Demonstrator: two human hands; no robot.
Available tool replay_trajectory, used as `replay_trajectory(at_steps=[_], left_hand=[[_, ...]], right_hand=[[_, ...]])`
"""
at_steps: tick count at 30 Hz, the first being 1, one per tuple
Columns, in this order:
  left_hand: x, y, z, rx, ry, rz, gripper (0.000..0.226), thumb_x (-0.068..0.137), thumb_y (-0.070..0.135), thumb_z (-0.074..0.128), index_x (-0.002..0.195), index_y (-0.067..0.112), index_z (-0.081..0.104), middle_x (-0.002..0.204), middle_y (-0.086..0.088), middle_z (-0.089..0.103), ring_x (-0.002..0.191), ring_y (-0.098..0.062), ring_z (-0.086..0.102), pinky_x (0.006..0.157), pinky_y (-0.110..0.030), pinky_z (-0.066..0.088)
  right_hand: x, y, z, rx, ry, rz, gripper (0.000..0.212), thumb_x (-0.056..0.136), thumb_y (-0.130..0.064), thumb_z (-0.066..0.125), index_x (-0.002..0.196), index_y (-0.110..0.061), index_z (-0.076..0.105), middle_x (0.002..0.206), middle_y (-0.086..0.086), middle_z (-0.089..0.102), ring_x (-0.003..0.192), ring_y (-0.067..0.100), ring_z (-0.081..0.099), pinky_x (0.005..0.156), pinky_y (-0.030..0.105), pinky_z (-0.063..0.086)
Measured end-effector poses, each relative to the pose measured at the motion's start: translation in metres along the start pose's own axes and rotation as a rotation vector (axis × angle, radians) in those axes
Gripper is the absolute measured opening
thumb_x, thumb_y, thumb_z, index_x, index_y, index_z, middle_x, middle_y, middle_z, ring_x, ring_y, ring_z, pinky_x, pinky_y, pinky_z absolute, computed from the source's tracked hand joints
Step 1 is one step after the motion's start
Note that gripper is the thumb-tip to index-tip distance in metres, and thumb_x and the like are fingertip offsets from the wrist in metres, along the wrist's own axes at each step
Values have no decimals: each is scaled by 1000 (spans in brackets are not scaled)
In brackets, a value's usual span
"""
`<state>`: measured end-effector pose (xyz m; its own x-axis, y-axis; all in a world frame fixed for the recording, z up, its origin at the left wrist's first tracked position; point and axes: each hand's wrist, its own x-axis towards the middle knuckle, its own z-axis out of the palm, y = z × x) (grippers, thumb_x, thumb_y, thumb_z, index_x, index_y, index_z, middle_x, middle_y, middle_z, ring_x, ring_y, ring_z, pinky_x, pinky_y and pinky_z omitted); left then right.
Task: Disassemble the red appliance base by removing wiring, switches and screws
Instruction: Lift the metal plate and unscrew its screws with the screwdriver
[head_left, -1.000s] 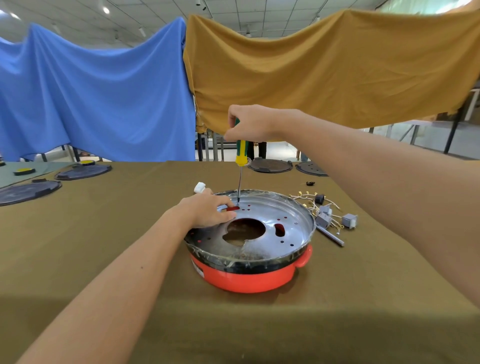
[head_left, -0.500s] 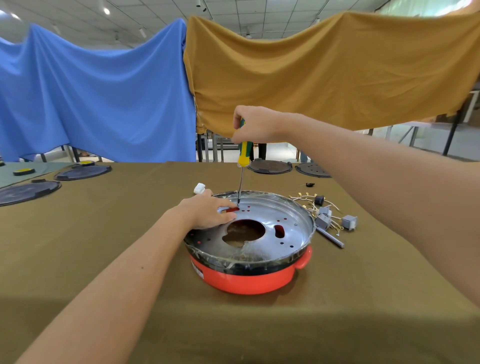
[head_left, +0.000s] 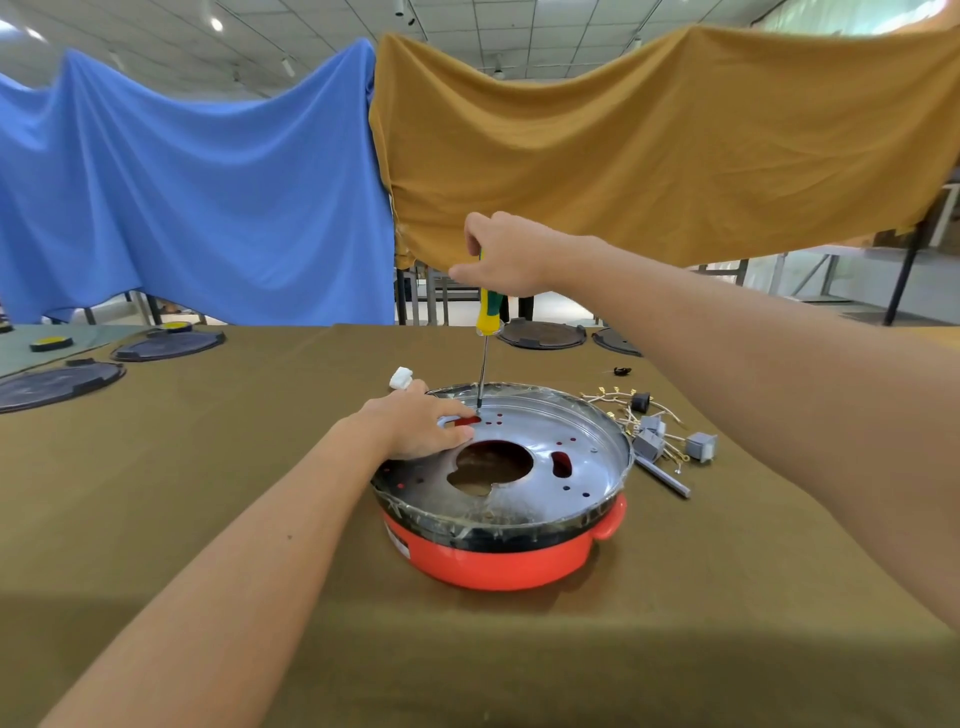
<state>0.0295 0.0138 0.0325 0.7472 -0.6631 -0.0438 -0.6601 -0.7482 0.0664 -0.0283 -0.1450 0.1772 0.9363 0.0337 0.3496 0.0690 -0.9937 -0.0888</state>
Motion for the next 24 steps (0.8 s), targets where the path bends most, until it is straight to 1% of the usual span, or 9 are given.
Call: replay_trajectory(at_steps=[2,5,7,8,12,13,17,20,24], left_hand=[[0,0,0,0,0,-1,50,92,70,34,141,58,35,153,-12,23,134,-37,40,106,-48,38],[0,0,0,4,-3,-3,50,92,71,33,141,58,35,154,-12,21,135,-37,38,107,-48,37],[0,0,0,4,-9,-5,50,92,71,33,141,58,34,155,-12,20,137,-37,37,106,-48,36],[0,0,0,5,-9,-5,51,92,71,33,141,58,34,155,-12,20,137,-37,37,106,-48,36],[0,1,0,11,-6,2,51,93,70,32,142,57,34,153,-12,24,134,-36,39,105,-47,38],[0,1,0,10,-5,3,51,93,70,32,142,57,34,152,-12,24,135,-36,39,105,-48,38],[-1,1,-1,11,-3,3,50,93,70,33,141,57,35,150,-12,27,133,-36,40,106,-48,38],[-1,2,-1,15,-5,4,50,93,69,32,141,57,35,150,-12,27,133,-35,41,105,-47,39],[-1,2,-2,5,-15,4,49,93,70,32,140,58,35,150,-12,27,133,-36,41,106,-48,39]], right_hand=[[2,2,2,-73,29,-9,30,101,-43,49,106,-14,42,85,-3,41,70,13,43,59,30,35],[2,3,-1,132,-13,-26,22,98,-17,56,116,-10,45,84,0,45,71,15,44,58,27,35],[-1,2,-5,310,-55,-17,32,90,-4,57,120,-9,46,84,0,46,69,14,43,56,25,35],[-2,1,-7,314,-59,-17,34,88,-4,58,119,-9,46,85,0,46,69,13,43,56,24,35],[-1,2,-3,85,-32,-6,29,95,-32,60,111,-12,47,86,-1,50,71,15,46,59,29,36],[0,3,-2,91,-22,-7,29,96,-32,61,112,-12,47,86,-1,50,71,14,46,59,28,37],[-2,7,-4,334,-49,4,33,87,-5,61,116,-13,47,90,5,52,68,16,48,56,28,39],[-6,10,-6,411,-36,-10,36,83,-1,60,113,-16,47,97,11,54,72,19,49,61,32,43],[-14,17,-10,518,61,-19,35,81,-2,61,108,-19,47,100,16,57,74,20,52,65,35,48]])
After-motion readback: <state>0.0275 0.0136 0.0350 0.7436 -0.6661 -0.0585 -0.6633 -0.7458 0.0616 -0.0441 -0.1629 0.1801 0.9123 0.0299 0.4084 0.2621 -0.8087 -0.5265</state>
